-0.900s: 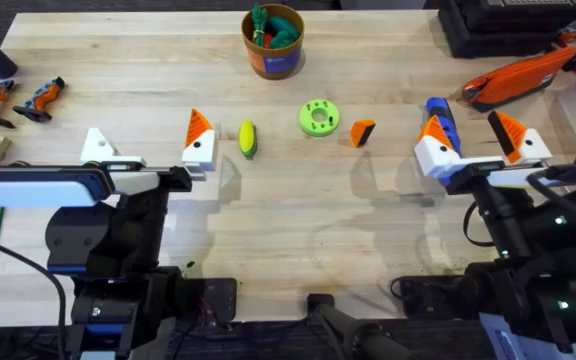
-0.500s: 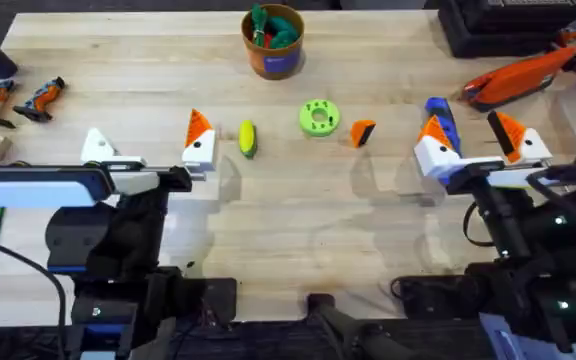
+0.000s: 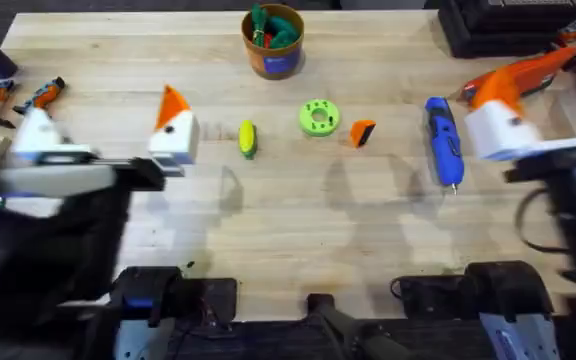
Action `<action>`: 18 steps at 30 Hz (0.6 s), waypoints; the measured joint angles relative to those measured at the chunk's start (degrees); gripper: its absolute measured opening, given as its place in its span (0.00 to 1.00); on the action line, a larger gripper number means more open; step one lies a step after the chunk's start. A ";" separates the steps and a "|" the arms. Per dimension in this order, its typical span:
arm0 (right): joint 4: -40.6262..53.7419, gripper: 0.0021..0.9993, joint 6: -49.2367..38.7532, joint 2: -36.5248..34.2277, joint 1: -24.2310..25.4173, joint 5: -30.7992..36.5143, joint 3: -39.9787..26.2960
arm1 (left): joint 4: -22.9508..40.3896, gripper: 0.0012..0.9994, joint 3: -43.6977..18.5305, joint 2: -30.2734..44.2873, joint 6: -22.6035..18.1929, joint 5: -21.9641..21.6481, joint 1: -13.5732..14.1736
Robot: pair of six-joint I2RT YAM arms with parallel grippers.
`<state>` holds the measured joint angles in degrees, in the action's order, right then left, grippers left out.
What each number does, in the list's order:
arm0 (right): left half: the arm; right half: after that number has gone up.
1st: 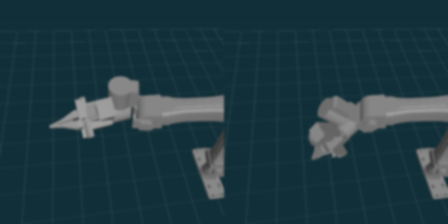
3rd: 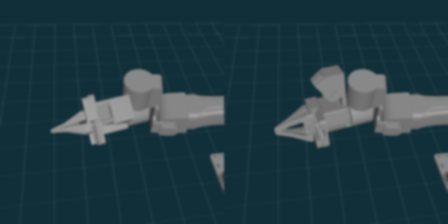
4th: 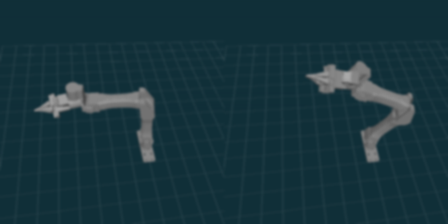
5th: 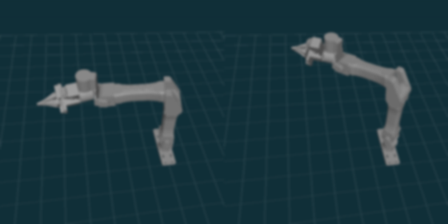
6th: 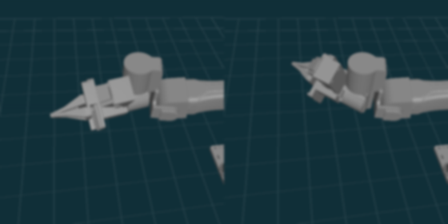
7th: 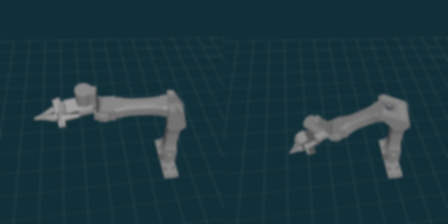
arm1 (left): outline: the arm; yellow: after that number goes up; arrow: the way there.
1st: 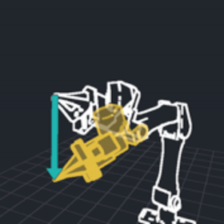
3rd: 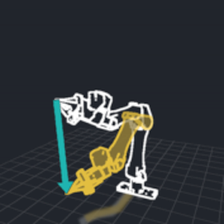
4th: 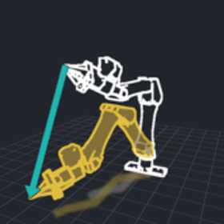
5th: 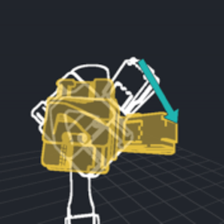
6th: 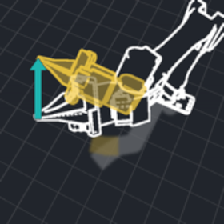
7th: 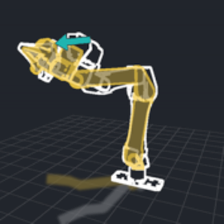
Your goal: Pick up the gripper from the table and insert it into the empty holder that is missing its gripper. Then pick up a screw, insert it into the mounting hole, and use the screwdriver to tighten it. Finally, clean up the table by picking up the vegetable and placing it into the bucket.
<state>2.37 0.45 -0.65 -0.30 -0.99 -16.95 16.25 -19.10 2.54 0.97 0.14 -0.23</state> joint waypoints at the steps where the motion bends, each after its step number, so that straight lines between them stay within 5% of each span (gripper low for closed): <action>1: 2.79 0.99 -0.01 -0.88 0.00 -0.01 -3.49 | 1.90 0.99 -3.12 1.50 0.00 0.00 0.00; 11: 32.15 0.99 0.00 -22.78 0.00 -0.37 -33.68 | 28.37 0.99 -32.39 27.87 0.00 0.00 0.00; 18: 48.83 0.99 0.00 -40.94 0.00 -0.37 -47.99 | 40.28 0.99 -45.83 44.53 0.00 0.00 0.00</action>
<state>51.20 0.45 -41.59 -0.30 -1.37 -64.94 56.53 -64.93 47.07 0.97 0.14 -0.23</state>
